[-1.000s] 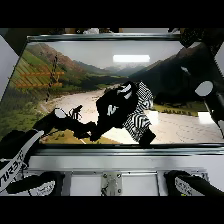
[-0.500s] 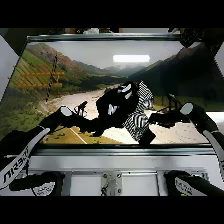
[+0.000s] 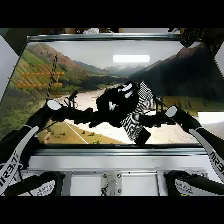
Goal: Fold the clothes and pants, and hang the long-sleeved shirts on hangers.
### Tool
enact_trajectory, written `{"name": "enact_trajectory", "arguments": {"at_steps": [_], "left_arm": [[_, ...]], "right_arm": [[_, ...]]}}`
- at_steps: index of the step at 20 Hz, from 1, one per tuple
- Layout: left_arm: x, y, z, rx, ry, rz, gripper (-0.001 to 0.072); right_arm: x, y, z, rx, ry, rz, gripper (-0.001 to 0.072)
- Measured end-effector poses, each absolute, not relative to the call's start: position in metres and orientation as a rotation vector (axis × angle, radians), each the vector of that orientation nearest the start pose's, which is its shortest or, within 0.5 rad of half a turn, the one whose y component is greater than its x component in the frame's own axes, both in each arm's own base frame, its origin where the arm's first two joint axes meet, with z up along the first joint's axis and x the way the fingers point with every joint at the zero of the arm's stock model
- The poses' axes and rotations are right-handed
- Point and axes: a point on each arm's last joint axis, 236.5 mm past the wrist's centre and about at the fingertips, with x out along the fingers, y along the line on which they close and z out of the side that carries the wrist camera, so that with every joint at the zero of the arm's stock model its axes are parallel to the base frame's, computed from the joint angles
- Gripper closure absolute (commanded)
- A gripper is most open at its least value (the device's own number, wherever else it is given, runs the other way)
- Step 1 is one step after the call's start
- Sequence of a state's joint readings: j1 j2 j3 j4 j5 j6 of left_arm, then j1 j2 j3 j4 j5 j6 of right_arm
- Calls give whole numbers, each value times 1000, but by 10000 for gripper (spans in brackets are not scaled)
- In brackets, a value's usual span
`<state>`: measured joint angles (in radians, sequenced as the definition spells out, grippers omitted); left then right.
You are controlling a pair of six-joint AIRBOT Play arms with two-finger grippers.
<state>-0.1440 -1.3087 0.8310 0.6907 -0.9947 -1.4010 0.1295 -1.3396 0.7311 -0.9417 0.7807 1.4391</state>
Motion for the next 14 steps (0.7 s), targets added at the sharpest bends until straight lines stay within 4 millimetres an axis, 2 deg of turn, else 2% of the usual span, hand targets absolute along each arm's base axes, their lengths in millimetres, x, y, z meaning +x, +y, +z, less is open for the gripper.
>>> {"name": "enact_trajectory", "arguments": {"at_steps": [1,2,4,6,7,9,11,12,14], "left_arm": [[331,-194,-21,-702,1345,-473,692],[344,-183,5,-707,1277,-481,692],[366,-164,68,-698,1131,-509,691],[383,-142,157,-659,922,-534,692],[384,-132,205,-625,810,-542,692],[371,-118,306,-536,564,-558,692],[341,-110,395,-457,332,-557,692],[324,-107,430,-423,233,-552,692],[289,-100,487,-359,59,-521,692]], "right_arm": [[333,141,-97,474,1334,261,698],[344,139,-80,459,1290,277,698],[371,129,-27,397,1173,308,699],[398,111,56,317,993,323,699],[406,100,107,276,885,321,699],[407,79,213,206,658,301,699],[389,63,305,162,457,268,699],[374,57,346,145,363,250,700],[343,48,404,132,223,217,699]]}}
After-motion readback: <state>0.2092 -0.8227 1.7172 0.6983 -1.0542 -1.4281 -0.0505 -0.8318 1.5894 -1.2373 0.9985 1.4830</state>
